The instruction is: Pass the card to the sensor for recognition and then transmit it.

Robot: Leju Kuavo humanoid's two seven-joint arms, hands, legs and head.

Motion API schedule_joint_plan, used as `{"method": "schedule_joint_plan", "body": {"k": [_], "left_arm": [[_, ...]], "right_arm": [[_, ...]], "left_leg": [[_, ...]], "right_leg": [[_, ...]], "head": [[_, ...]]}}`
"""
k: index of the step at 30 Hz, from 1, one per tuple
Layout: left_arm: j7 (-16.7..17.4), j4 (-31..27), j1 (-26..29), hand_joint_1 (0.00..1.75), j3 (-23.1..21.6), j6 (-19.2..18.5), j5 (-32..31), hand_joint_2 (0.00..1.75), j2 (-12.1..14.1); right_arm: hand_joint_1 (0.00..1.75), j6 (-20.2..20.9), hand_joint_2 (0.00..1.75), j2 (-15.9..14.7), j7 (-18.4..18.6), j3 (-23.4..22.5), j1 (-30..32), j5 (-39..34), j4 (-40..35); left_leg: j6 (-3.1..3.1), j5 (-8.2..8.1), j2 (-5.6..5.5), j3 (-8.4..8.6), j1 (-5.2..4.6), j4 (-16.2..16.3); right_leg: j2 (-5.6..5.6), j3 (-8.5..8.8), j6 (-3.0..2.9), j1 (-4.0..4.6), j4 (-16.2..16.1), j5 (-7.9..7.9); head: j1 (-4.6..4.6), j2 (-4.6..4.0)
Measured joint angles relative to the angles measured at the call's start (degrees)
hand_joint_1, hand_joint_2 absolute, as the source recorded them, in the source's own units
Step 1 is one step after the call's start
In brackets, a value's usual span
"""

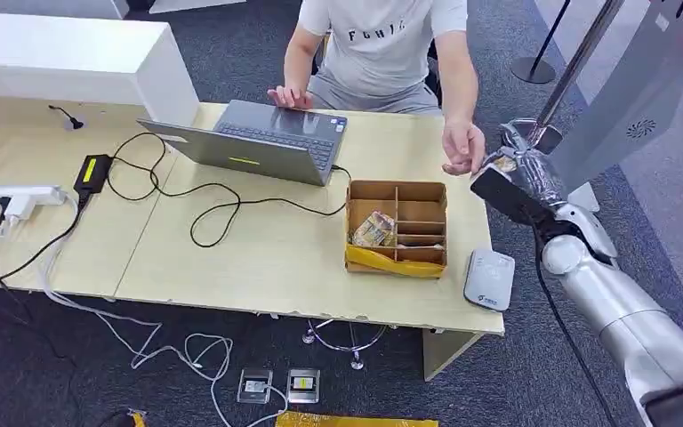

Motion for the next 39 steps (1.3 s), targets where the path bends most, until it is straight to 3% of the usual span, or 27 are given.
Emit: {"method": "schedule_joint_plan", "body": {"k": [1,3,4,5,6,7,26,31,36,39], "left_arm": [[0.0,0.0,0.0,0.0,0.0,0.0,0.0,0.0,0.0],[0.0,0.0,0.0,0.0,-0.1,0.0,-0.1,0.0,0.0],[0.0,0.0,0.0,0.0,-0.2,0.0,-0.1,0.0,0.0],[0.0,0.0,0.0,0.0,-0.4,0.0,-0.2,0.0,0.0],[0.0,0.0,0.0,0.0,-0.6,0.0,-0.2,0.0,0.0],[0.0,0.0,0.0,0.0,-0.7,0.0,-0.2,0.0,0.0],[0.0,0.0,0.4,0.0,-1.0,0.4,0.9,0.0,0.1],[0.6,0.0,1.0,0.0,-1.0,1.1,1.7,0.0,0.1],[0.7,0.0,1.2,0.0,-1.0,1.4,1.9,0.0,0.1],[0.7,0.0,1.3,0.0,-1.0,1.5,2.5,0.0,0.0]], "right_arm": [[1.61,-0.1,1.75,0.2,0.0,0.1,-0.1,0.1,0.5],[1.52,-0.5,1.75,0.5,0.0,0.2,-0.2,0.5,1.3],[0.98,-0.7,1.75,0.7,0.0,0.3,-0.3,0.9,1.8],[0.1,-0.9,1.75,0.9,-0.1,0.4,-0.3,1.2,2.3],[0.0,-1.1,1.75,1.0,-0.1,0.5,-0.2,1.5,2.6],[0.0,-1.4,0.0,1.0,-0.1,0.5,-0.2,2.1,2.8],[0.0,-2.9,0.0,1.8,-0.3,0.5,-0.1,9.3,4.0],[0.0,2.2,0.0,0.1,7.0,-0.5,2.5,7.1,-2.1],[0.0,3.8,0.0,-2.1,10.1,-1.2,4.8,6.7,-9.1],[0.0,5.7,0.0,-4.1,15.1,-2.1,7.1,6.7,-15.1]], "left_leg": [[0.0,0.0,0.0,0.0,0.0,0.0],[0.0,0.0,0.0,0.0,0.0,0.0],[0.0,0.0,0.0,0.0,0.0,0.0],[0.0,0.0,0.0,0.0,0.0,0.0],[0.0,0.0,0.0,0.0,0.0,0.0],[0.0,0.0,0.0,0.0,0.0,0.0],[0.0,0.0,0.03,0.01,0.0,0.0],[0.0,-0.01,0.03,0.02,0.0,0.0],[-0.01,-0.02,0.12,0.06,0.0,0.0],[-0.01,-0.02,0.07,0.09,0.0,0.0]], "right_leg": [[0.0,0.0,0.0,0.0,0.0,0.0],[0.0,-0.01,0.0,0.0,0.0,0.0],[-0.01,-0.01,0.0,0.0,0.0,0.0],[0.0,-0.01,0.0,0.0,0.0,0.0],[0.01,-0.01,0.0,0.0,0.0,0.0],[0.01,-0.02,0.0,0.0,0.0,0.0],[0.05,-0.04,0.0,0.0,0.0,0.0],[0.04,-0.04,0.0,0.0,0.0,0.0],[0.12,-0.06,0.0,-0.01,0.0,0.0],[0.06,-0.03,0.0,-0.01,0.0,0.0]], "head": [[0.0,-0.02],[0.0,-0.02],[0.02,0.0],[0.0,-0.02],[0.0,-0.02],[0.0,-0.02],[0.0,-0.02],[0.0,-0.02],[0.0,-0.02],[0.0,0.0]]}}
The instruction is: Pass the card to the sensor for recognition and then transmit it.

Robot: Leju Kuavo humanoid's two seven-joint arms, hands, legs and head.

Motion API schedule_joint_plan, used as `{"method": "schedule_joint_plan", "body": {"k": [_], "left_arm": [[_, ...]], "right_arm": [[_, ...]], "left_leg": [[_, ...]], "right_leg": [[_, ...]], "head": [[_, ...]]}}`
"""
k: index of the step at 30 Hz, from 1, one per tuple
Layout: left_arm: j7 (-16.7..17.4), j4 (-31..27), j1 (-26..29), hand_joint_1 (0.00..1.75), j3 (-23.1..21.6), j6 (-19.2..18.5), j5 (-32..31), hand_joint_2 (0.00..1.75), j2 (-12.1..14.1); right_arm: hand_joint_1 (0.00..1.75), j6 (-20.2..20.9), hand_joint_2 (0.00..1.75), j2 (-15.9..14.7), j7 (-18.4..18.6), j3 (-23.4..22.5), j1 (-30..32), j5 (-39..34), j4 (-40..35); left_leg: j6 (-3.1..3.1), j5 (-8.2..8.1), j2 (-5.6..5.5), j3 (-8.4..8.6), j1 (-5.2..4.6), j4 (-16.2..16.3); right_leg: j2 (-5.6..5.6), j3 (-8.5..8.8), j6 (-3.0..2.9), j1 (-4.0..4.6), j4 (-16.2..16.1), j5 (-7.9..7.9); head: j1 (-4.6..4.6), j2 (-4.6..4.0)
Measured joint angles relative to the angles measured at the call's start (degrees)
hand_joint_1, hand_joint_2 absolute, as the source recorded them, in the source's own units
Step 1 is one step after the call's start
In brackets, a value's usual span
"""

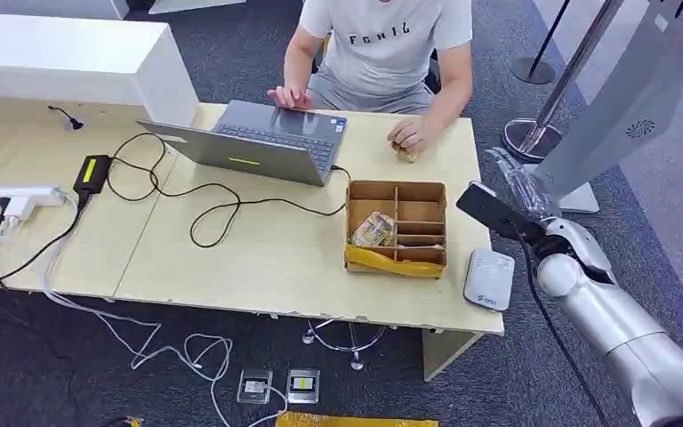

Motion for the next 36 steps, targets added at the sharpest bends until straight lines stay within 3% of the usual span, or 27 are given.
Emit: {"method": "schedule_joint_plan", "body": {"k": [3,7,11,16,24,25,36], "left_arm": [[0.0,0.0,0.3,0.0,0.0,0.5,0.7,0.0,0.0],[0.0,0.0,0.3,0.0,0.0,1.1,1.4,0.0,0.0],[0.2,0.0,0.3,0.0,0.0,1.4,1.7,0.0,-0.1],[0.3,0.0,0.3,0.0,0.0,1.4,1.8,0.0,-0.1],[0.6,0.0,0.3,0.0,0.0,1.4,1.7,0.0,-0.1],[0.6,0.0,0.2,0.0,0.0,1.4,1.7,0.0,-0.1],[0.6,0.0,0.1,0.0,0.0,1.3,1.6,0.0,-0.3]], "right_arm": [[0.0,3.0,0.0,-3.4,6.8,-0.9,3.6,1.3,-9.3],[0.0,5.8,0.0,-7.0,11.3,-2.5,7.2,3.8,-20.2],[0.0,4.7,0.0,-9.4,13.4,-3.2,10.3,7.0,-28.7],[0.0,2.9,0.0,-10.1,15.4,-3.0,16.0,14.6,-34.9],[0.0,2.0,0.0,-8.7,16.8,-3.0,22.7,20.8,-37.4],[0.0,2.1,1.75,-8.6,16.8,-3.1,23.1,21.1,-37.5],[0.0,4.2,1.75,-6.8,16.0,-3.2,24.4,22.3,-37.6]], "left_leg": [[0.0,-0.02,0.01,-0.02,0.0,0.0],[-0.04,-0.06,0.1,-0.01,-0.01,0.0],[-0.04,-0.07,0.09,0.01,0.02,0.0],[-0.04,-0.07,0.1,0.0,0.02,0.0],[-0.05,-0.07,0.09,-0.03,0.02,0.0],[-0.04,-0.07,0.1,-0.03,0.02,0.0],[-0.05,-0.07,0.09,-0.03,0.02,0.0]], "right_leg": [[0.01,0.0,0.0,0.0,0.0,0.0],[0.14,-0.04,0.0,-0.01,0.0,0.0],[0.15,-0.02,0.0,0.01,0.0,-0.01],[0.14,-0.02,-0.01,0.01,0.0,-0.02],[0.12,-0.01,-0.02,0.01,0.0,-0.02],[0.13,-0.01,-0.02,0.01,0.0,-0.02],[0.14,0.0,-0.02,0.01,0.0,-0.02]], "head": [[0.02,-0.02],[0.0,-0.02],[0.0,0.0],[0.0,-0.02],[0.0,0.0],[-0.02,0.0],[0.0,-0.02]]}}
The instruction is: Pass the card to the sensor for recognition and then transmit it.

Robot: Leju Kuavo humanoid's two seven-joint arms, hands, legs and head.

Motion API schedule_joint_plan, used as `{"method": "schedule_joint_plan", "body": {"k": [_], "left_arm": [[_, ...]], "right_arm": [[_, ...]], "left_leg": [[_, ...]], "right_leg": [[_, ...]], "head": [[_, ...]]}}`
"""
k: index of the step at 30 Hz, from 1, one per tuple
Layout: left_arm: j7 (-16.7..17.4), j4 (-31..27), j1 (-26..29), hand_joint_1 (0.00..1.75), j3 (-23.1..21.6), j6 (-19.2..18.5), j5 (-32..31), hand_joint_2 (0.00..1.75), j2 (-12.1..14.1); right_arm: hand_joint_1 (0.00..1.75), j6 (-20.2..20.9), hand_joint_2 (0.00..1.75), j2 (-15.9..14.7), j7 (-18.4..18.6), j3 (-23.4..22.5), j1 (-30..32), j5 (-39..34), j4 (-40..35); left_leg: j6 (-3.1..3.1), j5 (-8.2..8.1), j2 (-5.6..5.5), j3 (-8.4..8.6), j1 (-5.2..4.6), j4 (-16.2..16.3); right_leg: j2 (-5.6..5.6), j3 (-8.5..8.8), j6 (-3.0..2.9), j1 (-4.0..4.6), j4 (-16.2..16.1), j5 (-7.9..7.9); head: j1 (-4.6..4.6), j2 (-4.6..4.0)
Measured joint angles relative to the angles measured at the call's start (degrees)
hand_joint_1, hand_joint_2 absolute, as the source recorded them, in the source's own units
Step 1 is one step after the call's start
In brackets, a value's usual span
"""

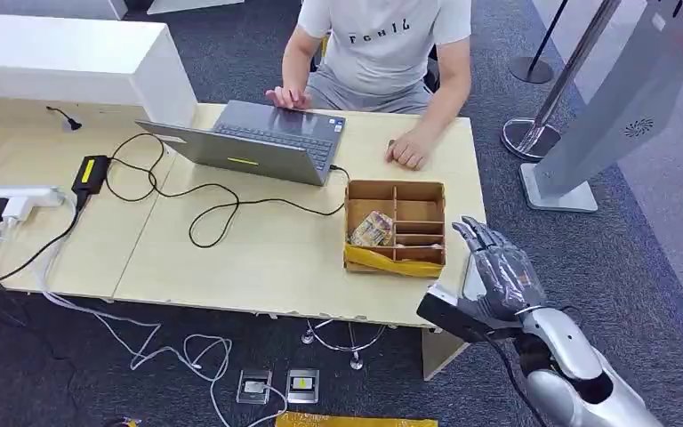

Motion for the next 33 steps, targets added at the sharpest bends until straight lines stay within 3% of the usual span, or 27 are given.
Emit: {"method": "schedule_joint_plan", "body": {"k": [14,28,33], "left_arm": [[0.0,0.0,-0.1,0.0,0.0,0.1,0.2,0.0,-0.1],[0.0,0.0,-0.2,0.0,0.0,0.0,0.2,0.0,-0.3],[0.0,0.0,-0.2,0.0,0.0,-0.3,0.0,0.0,-0.3]], "right_arm": [[0.0,0.0,1.75,3.1,-1.2,-0.6,-0.8,4.2,2.2],[0.0,4.6,1.75,9.0,-1.3,-1.0,-6.0,7.4,5.5],[0.0,1.8,1.75,11.2,-3.2,-1.0,-6.4,9.2,9.3]], "left_leg": [[0.0,0.0,-0.01,-0.02,0.0,0.0],[-0.01,0.01,-0.01,-0.01,0.01,0.0],[0.0,0.01,-0.01,-0.01,0.0,0.0]], "right_leg": [[-0.01,0.0,0.0,0.0,0.0,0.0],[0.0,0.0,0.0,0.01,0.0,0.0],[-0.02,0.0,0.0,0.0,0.0,0.0]], "head": [[0.0,0.0],[0.02,0.0],[0.02,0.0]]}}
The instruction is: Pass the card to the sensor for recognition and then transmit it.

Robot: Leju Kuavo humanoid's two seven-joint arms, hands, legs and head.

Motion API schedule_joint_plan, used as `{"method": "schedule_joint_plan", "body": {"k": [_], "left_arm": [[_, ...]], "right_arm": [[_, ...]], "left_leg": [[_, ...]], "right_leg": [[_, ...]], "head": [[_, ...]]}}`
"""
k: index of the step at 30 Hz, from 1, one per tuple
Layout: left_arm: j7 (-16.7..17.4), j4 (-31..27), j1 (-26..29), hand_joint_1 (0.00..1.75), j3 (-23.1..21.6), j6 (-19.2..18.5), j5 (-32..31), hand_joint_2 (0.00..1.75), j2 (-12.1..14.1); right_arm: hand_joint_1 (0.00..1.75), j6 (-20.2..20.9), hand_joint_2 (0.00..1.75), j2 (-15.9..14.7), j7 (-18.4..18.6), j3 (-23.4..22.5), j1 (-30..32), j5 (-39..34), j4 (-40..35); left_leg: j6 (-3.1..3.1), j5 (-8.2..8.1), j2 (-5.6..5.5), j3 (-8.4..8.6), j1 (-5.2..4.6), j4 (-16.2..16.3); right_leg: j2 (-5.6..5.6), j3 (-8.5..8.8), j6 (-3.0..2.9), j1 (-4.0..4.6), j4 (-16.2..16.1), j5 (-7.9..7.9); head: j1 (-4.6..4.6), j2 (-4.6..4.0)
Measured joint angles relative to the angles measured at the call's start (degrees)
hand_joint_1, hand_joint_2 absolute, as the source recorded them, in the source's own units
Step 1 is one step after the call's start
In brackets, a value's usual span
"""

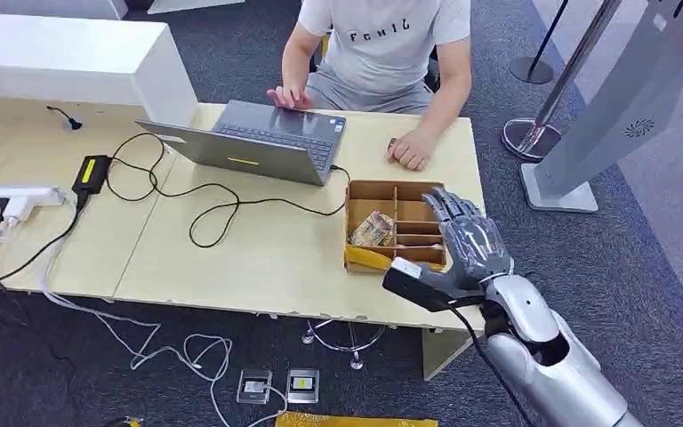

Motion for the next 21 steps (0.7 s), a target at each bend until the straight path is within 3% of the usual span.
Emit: {"method": "schedule_joint_plan", "body": {"k": [11,21], "left_arm": [[0.0,0.0,0.0,0.0,0.0,-0.1,-0.5,0.0,0.0],[-0.1,0.0,0.0,0.0,-0.7,-0.5,-0.5,0.0,0.0]], "right_arm": [[0.0,-2.5,1.75,3.2,-1.0,0.0,0.1,1.6,7.0],[0.0,-2.3,1.75,5.1,-1.6,0.0,0.0,1.8,10.2]], "left_leg": [[0.0,0.0,0.0,0.01,0.0,0.0],[0.0,0.0,0.0,0.01,0.0,0.0]], "right_leg": [[0.02,-0.01,0.0,0.0,0.0,0.0],[0.02,-0.01,0.0,0.0,0.0,0.0]], "head": [[0.0,0.0],[-0.02,0.02]]}}
